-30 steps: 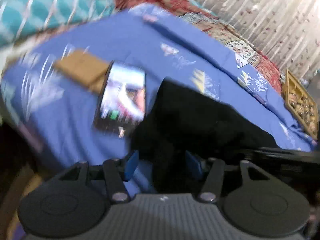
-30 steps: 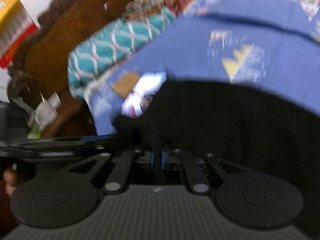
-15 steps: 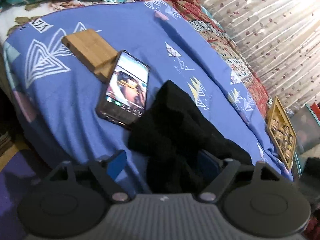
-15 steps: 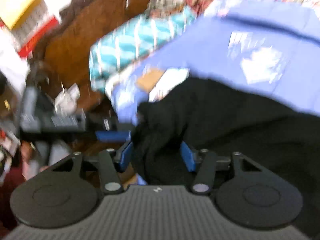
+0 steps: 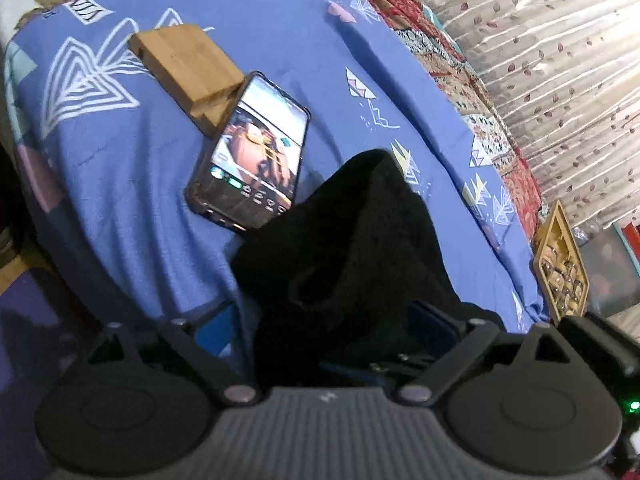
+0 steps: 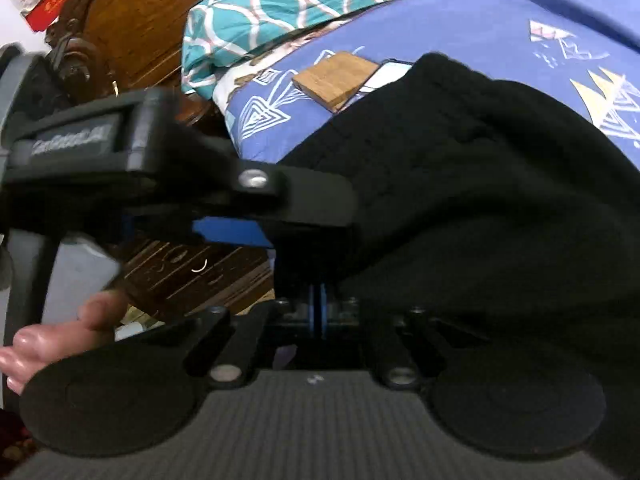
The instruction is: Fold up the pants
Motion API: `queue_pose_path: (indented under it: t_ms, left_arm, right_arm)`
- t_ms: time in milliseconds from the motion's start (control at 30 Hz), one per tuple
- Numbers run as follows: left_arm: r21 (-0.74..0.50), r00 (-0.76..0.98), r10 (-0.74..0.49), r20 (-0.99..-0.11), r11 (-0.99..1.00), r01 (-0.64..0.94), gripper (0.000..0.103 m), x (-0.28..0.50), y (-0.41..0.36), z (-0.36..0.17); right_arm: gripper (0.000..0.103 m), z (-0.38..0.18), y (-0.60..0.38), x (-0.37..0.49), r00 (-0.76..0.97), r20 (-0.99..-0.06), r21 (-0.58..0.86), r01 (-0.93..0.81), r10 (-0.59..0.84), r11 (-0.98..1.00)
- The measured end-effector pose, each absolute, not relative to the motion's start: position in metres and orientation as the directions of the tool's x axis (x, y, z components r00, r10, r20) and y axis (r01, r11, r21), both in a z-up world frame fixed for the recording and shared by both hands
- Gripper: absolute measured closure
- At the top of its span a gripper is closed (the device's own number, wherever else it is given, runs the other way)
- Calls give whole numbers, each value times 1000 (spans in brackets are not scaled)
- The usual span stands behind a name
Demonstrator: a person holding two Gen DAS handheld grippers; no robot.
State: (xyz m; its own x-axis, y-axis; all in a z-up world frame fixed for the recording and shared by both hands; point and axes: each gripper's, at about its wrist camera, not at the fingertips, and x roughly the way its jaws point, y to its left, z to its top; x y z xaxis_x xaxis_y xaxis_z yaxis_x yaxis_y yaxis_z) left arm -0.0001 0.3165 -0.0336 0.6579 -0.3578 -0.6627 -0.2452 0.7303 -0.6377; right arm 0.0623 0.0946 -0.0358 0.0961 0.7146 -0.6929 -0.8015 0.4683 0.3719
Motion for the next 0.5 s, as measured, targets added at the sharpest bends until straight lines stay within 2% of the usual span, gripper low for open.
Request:
queue_pose_path:
  t_ms: [33,100,133,167,200,233,300,433,500]
  left_arm:
    - [-616,651,-346,-676,750,-241,11,4,311,-34]
    - [-546,636,-295,-713,802,-241,23,11,299,-35]
    - [-498,633,-252,-732,832,-245,45,13,292,-35]
    - [-461,637,-222,-738,855,-236,60,13,286,-33]
    - [-453,641,-225,-734,866,-214,71,13,283,-30]
    - [-459,649,-226,-726,862,-213,76,10,280,-24]
    - [-447,700,-213,-682,879,-168,78,2,272,-5]
    - [-344,852,-157,-500,938,-29,79,-17,248,45]
    - [-291,851,-130,-509,956,-28,78,-11,238,47]
  right_arm:
    - [95,-34,90,66,84,-680,399,-791,728,464]
    - [94,-28,73,75,82,-653,448,-759,753,472]
    - [94,-24,63,76,96,-639,453,-755,763,475]
    - [94,-19,51,75,124,-629,440,-757,768,483]
    - [94,-14,41,72,157,-623,420,-759,766,497]
    - [93,-11,27,71,191,-616,405,-756,764,515]
    - [93,-11,-3,71,251,-602,414,-714,758,565]
    - [94,-39,-40,88,289,-613,545,-519,736,658]
    - [94,-48,-43,91,279,-611,580,-479,741,658]
